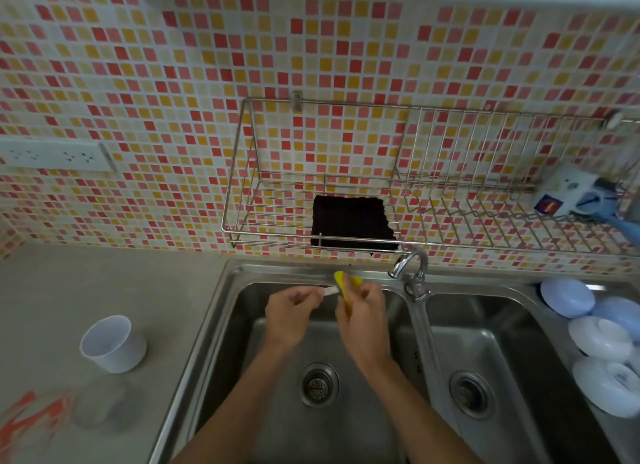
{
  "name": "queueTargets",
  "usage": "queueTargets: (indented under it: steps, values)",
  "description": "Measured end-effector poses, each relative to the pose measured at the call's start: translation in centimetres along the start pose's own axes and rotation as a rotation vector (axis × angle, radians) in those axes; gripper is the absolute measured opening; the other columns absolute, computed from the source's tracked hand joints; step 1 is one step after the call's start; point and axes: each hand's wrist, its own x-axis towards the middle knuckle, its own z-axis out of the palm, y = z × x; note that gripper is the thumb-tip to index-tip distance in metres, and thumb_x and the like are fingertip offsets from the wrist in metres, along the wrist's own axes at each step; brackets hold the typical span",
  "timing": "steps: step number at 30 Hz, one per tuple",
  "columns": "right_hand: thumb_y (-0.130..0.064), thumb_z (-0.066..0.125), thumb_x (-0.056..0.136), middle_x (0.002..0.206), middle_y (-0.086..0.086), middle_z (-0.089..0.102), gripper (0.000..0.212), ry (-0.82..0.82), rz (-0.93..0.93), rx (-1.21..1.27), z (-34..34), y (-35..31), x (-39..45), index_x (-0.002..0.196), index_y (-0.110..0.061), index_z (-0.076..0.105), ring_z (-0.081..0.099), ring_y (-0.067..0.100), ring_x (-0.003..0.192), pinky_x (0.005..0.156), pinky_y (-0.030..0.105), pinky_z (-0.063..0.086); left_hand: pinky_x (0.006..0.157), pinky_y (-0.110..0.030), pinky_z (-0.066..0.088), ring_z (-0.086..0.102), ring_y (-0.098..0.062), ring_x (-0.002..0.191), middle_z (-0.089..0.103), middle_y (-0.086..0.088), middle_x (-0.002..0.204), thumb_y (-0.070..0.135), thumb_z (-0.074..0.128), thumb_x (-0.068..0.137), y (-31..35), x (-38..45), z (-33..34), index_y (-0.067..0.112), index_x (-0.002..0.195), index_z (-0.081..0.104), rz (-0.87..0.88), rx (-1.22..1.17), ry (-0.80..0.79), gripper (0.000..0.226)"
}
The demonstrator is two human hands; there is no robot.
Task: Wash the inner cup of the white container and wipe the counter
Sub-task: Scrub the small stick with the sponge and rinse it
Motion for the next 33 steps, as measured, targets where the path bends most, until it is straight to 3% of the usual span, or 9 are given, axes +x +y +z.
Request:
queueTargets:
  steps: [2, 5, 9, 12, 18, 22, 26, 30, 33]
  values:
    - [-0.022, 0.056, 0.093, 0.102, -0.002, 0.04, 0.055, -0.006, 0.04, 0.021, -0.2, 0.3, 0.2, 0.142, -0.035, 0.037, 0.045, 0.012, 0.093, 0.075, 0.023, 0.052, 0.077, -0.023, 0.054, 0.07, -0.009, 0.077, 0.075, 0.007, 0.079, 0.016, 0.074, 0.082, 0.1, 0.2, 0.4, 0.018, 0.087, 0.077, 0.02, 0.063, 0.002, 0.006]
    - [-0.025, 0.055, 0.093, 0.106, -0.006, 0.037, 0.055, -0.08, -0.082, 0.033, -0.3, -0.5, -1.0, 0.142, -0.04, 0.035, 0.048, 0.008, 0.092, 0.064, 0.008, 0.04, 0.073, -0.015, 0.053, 0.069, -0.002, 0.075, 0.075, 0.007, 0.082, 0.016, 0.073, 0.083, 0.0, 0.6, 0.4, 0.016, 0.091, 0.078, 0.099, 0.165, -0.025, 0.009]
    - [-0.018, 0.057, 0.092, 0.104, -0.003, 0.038, 0.053, -0.053, 0.045, 0.037, 0.0, 1.4, 0.7, 0.14, -0.035, 0.042, 0.043, 0.011, 0.097, 0.082, 0.027, 0.052, 0.073, -0.01, 0.051, 0.068, 0.003, 0.077, 0.074, 0.01, 0.084, 0.017, 0.074, 0.082, -0.3, 0.5, 0.3, 0.017, 0.094, 0.076, 0.156, 0.232, -0.033, 0.012]
    - [-0.022, 0.054, 0.093, 0.105, -0.004, 0.037, 0.053, -0.104, 0.028, 0.059, 0.3, 0.4, -0.4, 0.142, -0.038, 0.038, 0.049, 0.014, 0.095, 0.073, 0.018, 0.047, 0.069, -0.007, 0.049, 0.067, 0.005, 0.074, 0.073, 0.012, 0.081, 0.016, 0.074, 0.082, -0.4, 0.5, 0.1, 0.017, 0.093, 0.077, 0.203, 0.253, -0.036, 0.011]
    - [-0.023, 0.06, 0.09, 0.106, -0.003, 0.039, 0.055, -0.042, 0.071, 0.065, 0.7, 0.7, -0.3, 0.14, -0.038, 0.043, 0.047, 0.015, 0.097, 0.079, 0.032, 0.054, 0.073, -0.012, 0.053, 0.07, 0.0, 0.075, 0.076, 0.005, 0.083, 0.015, 0.075, 0.081, -0.5, 0.9, -0.3, 0.012, 0.093, 0.077, 0.194, 0.214, -0.045, 0.012]
    - [-0.034, 0.065, 0.086, 0.132, 0.001, 0.043, 0.051, -0.04, -0.019, -0.065, 0.7, 0.4, -0.9, 0.135, -0.033, 0.049, 0.047, 0.02, 0.113, 0.081, 0.032, 0.056, 0.076, -0.02, 0.055, 0.07, -0.003, 0.076, 0.076, 0.003, 0.083, 0.014, 0.074, 0.082, -0.5, 0.9, -0.5, 0.014, 0.091, 0.078, 0.197, 0.191, -0.072, 0.01]
    - [-0.024, 0.073, 0.08, 0.11, -0.003, 0.066, 0.032, 0.005, -0.124, -0.178, 0.2, 1.0, 0.2, 0.111, -0.024, 0.065, 0.054, 0.023, 0.086, 0.066, 0.034, 0.054, 0.08, -0.034, 0.058, 0.071, -0.01, 0.078, 0.076, 0.004, 0.081, 0.022, 0.074, 0.082, -0.8, 0.5, -0.5, 0.017, 0.091, 0.077, 0.162, 0.154, -0.156, 0.01]
    - [-0.032, 0.063, 0.088, 0.106, -0.006, 0.069, 0.028, -0.099, -0.204, -0.267, -0.3, 1.3, 0.8, 0.115, -0.025, 0.064, 0.053, 0.022, 0.091, 0.064, 0.031, 0.049, 0.078, -0.018, 0.054, 0.068, -0.003, 0.081, 0.073, 0.008, 0.087, 0.022, 0.076, 0.08, -0.5, 0.2, -1.1, 0.019, 0.103, 0.072, 0.363, 0.32, -0.208, 0.024]
    - [-0.032, 0.06, 0.09, 0.113, -0.004, 0.067, 0.031, -0.167, -0.251, -0.294, -1.0, 1.2, 1.4, 0.121, -0.024, 0.061, 0.053, 0.023, 0.096, 0.07, 0.031, 0.049, 0.079, -0.022, 0.053, 0.066, -0.006, 0.085, 0.073, 0.007, 0.095, 0.02, 0.073, 0.082, -0.5, 0.5, -1.3, 0.018, 0.103, 0.073, 0.558, 0.454, -0.257, 0.02]
